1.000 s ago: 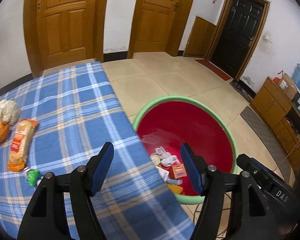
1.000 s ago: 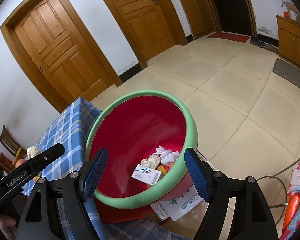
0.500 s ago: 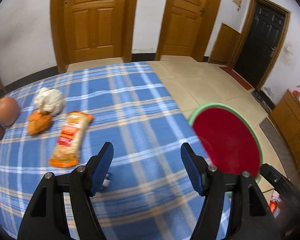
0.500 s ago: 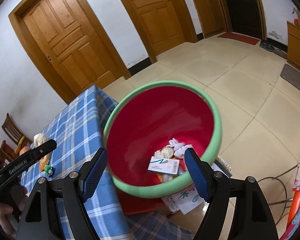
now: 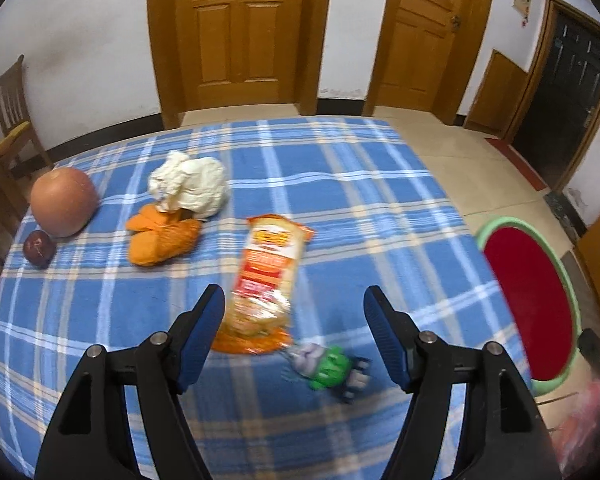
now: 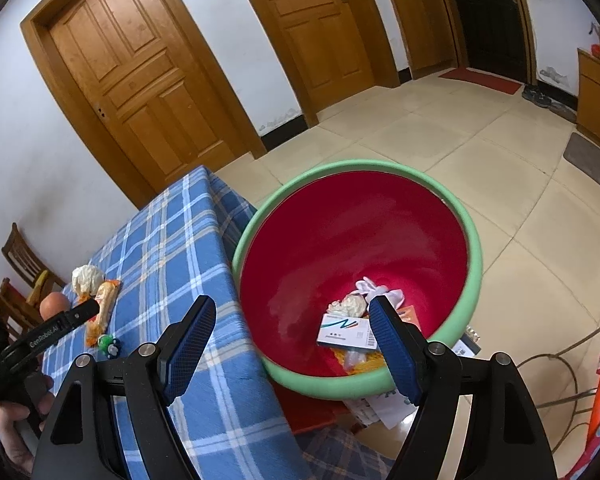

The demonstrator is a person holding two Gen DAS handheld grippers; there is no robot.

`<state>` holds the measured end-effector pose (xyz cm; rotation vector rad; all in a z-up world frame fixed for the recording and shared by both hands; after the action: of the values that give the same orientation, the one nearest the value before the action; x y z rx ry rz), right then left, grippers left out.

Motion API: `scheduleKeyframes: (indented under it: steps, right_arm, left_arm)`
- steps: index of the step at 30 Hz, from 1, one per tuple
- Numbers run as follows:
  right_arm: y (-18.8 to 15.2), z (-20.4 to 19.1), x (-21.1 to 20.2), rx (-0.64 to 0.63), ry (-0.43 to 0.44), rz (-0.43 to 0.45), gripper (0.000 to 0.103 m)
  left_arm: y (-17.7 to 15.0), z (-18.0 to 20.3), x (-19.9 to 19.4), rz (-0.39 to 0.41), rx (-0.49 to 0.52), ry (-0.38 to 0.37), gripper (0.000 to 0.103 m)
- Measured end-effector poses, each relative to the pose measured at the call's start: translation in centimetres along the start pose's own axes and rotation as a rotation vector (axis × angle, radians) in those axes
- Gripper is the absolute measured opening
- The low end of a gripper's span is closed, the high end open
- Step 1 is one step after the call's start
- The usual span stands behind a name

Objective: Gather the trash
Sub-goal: 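Grasp the rice cracker bag with the left gripper while the right grasps the green toy figure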

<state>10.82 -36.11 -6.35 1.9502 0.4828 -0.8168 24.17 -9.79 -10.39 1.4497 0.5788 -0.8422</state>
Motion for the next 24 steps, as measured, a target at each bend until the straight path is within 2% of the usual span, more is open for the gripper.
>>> scheduleKeyframes:
  steps: [12, 18, 24]
  right_arm:
    - [-0.6, -1.7, 1.8, -0.032, -0.002, -0.036, 0.080]
    - [-0.8, -2.0, 2.1, -0.041, -0.002, -0.046, 0.080]
    - [-1.0, -2.5, 2.1, -0.048, 0.005, -0.050, 0.080]
  left_arm:
    - [0.1, -2.1, 3.5, -0.040, 0.006, 0.048, 0.072]
    - [0.2, -2.3, 4.0, -0.031, 0.017, 0.043, 0.041]
    - [0.0, -2.4, 3.2, -0.028, -0.003, 0.022, 0.040]
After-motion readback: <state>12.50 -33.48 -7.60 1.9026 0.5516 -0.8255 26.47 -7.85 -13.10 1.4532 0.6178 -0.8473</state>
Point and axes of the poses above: each gripper's, at about its wrist camera, not at the fingertips, and x roughly the way its jaws point, z to its right, y to its top, the point moved 9 cm from there along x, roughly the way its jaws point, and after that the axes turned 1 degree about -z, right-handed, at the moved point
